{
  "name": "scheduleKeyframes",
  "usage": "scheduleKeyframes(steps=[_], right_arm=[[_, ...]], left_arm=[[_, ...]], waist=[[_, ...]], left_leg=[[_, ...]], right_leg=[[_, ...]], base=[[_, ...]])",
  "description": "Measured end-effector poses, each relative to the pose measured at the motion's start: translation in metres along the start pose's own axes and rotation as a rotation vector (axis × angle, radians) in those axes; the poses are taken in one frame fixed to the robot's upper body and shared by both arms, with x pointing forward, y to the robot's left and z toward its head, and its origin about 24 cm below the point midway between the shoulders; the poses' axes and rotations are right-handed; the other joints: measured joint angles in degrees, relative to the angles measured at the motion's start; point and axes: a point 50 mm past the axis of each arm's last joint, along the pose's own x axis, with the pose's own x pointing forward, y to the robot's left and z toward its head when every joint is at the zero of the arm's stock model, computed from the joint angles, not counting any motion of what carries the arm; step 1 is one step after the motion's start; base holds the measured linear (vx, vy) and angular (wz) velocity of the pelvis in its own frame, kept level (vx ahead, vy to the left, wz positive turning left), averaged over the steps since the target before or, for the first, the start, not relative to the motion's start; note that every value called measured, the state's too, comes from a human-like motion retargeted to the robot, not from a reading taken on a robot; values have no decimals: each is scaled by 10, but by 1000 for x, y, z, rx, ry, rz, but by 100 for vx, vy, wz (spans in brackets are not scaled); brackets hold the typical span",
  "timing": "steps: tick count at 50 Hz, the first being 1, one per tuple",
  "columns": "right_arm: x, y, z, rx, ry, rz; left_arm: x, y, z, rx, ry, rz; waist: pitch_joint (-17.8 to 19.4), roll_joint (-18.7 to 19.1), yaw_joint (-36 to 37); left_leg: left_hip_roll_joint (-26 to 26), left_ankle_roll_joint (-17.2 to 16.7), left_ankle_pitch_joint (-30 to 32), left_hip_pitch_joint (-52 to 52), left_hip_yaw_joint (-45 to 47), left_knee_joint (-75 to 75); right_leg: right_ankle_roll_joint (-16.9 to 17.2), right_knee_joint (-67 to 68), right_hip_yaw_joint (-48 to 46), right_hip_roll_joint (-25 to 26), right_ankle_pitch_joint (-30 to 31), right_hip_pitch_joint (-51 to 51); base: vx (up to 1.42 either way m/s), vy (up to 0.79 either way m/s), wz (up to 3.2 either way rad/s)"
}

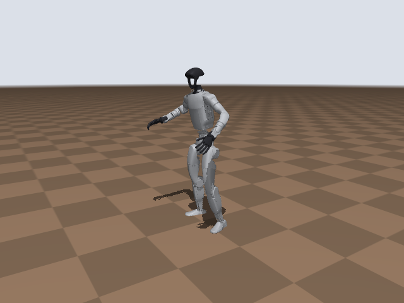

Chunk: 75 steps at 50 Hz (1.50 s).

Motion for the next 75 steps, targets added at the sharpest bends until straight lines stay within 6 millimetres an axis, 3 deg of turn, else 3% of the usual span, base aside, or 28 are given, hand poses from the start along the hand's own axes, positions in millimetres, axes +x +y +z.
scheduleKeyframes(steps=[3,5,11,14,17,21,25,28,30,33,37,39,41,42,43,45,46,47,50,53,56,58,60,64,65,67,70,75], right_arm=[[-15,63,-14,139,128,137],[-34,98,-22,237,224,195],[-105,162,-58,419,600,258],[-127,178,-76,400,745,326],[-136,191,-89,329,845,426],[-126,202,-95,150,873,656],[-83,178,-96,40,754,670],[-68,140,-110,128,783,445],[-82,118,-129,219,875,324],[-131,90,-161,436,1080,124],[-238,77,-184,741,1394,-260],[-302,72,-181,873,1555,-533],[-360,77,-169,941,1725,-814],[-377,84,-162,935,1803,-873],[-380,92,-158,880,1849,-782],[-368,104,-159,725,1916,-627],[-340,106,-167,648,1876,-554],[-304,105,-174,576,1805,-490],[-149,89,-170,407,1349,-344],[-6,58,-102,198,741,-247],[70,37,-2,87,221,-174],[88,28,60,123,-54,-193],[87,20,104,224,-244,-249],[65,24,131,377,-389,-296],[60,28,130,392,-391,-286],[58,37,117,391,-338,-249],[61,61,84,387,-158,-165],[33,122,0,297,288,34]], left_arm=[[-45,-45,-81,-239,376,-79],[-84,-66,-116,-348,551,-124],[-169,-94,-159,-527,819,-91],[-179,-110,-163,-583,877,-15],[-145,-121,-150,-534,815,2],[-44,-119,-89,-294,528,-78],[43,-75,35,-36,-6,-51],[53,-49,124,72,-398,5],[45,-48,162,131,-579,-45],[30,-59,208,192,-785,-187],[9,-65,247,111,-965,-224],[-1,-66,266,0,-1016,-199],[-11,-66,282,-16,-1060,-193],[-14,-63,286,25,-1078,-193],[-17,-60,290,83,-1103,-196],[-13,-48,271,181,-1065,-154],[-5,-38,246,177,-972,-106],[3,-29,217,160,-861,-65],[21,-23,104,-10,-391,-6],[17,-58,11,-28,-16,-59],[-9,-82,-58,125,234,-203],[-36,-88,-97,223,372,-295],[-64,-91,-126,239,499,-344],[-107,-100,-157,235,640,-387],[-117,-102,-161,238,654,-399],[-128,-112,-163,214,656,-410],[-135,-124,-162,151,659,-417],[-150,-133,-166,134,687,-511]], waist=[[12,-3,4],[17,-9,10],[43,-2,36],[80,39,47],[140,73,54],[216,93,37],[216,100,-59],[200,141,-189],[178,179,-263],[116,207,-319],[27,175,-380],[31,143,-425],[54,96,-436],[59,89,-430],[64,125,-416],[78,157,-377],[90,161,-364],[104,166,-352],[163,183,-329],[200,193,-301],[209,183,-267],[194,189,-245],[171,199,-222],[143,233,-182],[139,240,-176],[124,216,-184],[118,194,-191],[108,195,-146]], left_leg=[[-1,16,-29,-9,7,26],[-6,24,-49,-12,8,31],[-19,54,-84,-18,-7,62],[-7,61,-102,0,-24,89],[-1,66,-130,13,-38,139],[-26,41,-136,12,-56,180],[-80,-14,-71,-9,-114,95],[-113,-71,83,39,-201,-87],[-120,-120,202,75,-247,-195],[-192,-132,315,100,-262,-282],[-251,-132,250,169,-334,-286],[-237,-115,193,261,-347,-255],[-227,-58,144,326,-268,-131],[-202,-40,108,298,-206,2],[-137,-52,48,184,-134,225],[-46,-51,-15,78,-73,465],[-27,-53,-31,50,-68,521],[-9,-55,-46,26,-63,566],[49,-39,-91,-13,-43,590],[120,13,-129,-2,32,493],[92,-17,-68,43,56,255],[89,-43,-12,49,47,108],[90,-66,36,55,34,-35],[113,-113,174,53,-72,-228],[121,-129,200,47,-104,-250],[66,-132,213,19,-132,-265],[16,-132,218,-4,-110,-276],[69,-132,162,-5,-72,-252]], right_leg=[[2,5,9,-6,2,-9],[6,10,13,-12,4,-15],[-2,63,12,-32,44,-32],[-31,213,27,-32,76,-82],[-39,395,64,-19,66,-168],[-37,452,35,5,8,-247],[-29,379,-29,72,35,-329],[-8,272,-71,169,82,-340],[-11,199,-142,230,130,-333],[15,125,-210,274,211,-338],[21,13,-274,275,286,-278],[9,-26,-231,242,220,-200],[3,-10,-168,179,80,-111],[-14,31,-155,149,4,-101],[-52,107,-158,136,-67,-145],[-74,303,-144,102,-161,-223],[-71,363,-120,98,-176,-243],[-67,412,-95,97,-188,-259],[-62,450,-18,124,-193,-255],[-49,424,58,127,-174,-230],[-24,350,132,110,-129,-184],[-24,311,171,109,-109,-176],[-24,272,202,106,-93,-174],[-37,207,239,112,-71,-157],[-41,193,245,113,-67,-148],[-20,191,255,47,-78,-147],[11,171,261,-19,-83,-135],[11,140,268,1,-99,-102]], base=[[5,24,-28],[7,31,-16],[5,45,13],[-2,63,15],[-10,59,40],[-15,55,88],[-9,59,170],[13,72,262],[33,86,234],[41,116,160],[65,60,265],[88,26,420],[89,52,278],[73,50,132],[61,47,52],[51,43,-91],[48,40,-200],[46,39,-243],[41,41,-262],[30,42,-222],[23,36,-184],[25,39,-147],[24,41,-113],[24,43,-81],[21,50,-20],[17,63,29],[13,56,11],[20,21,-73]])
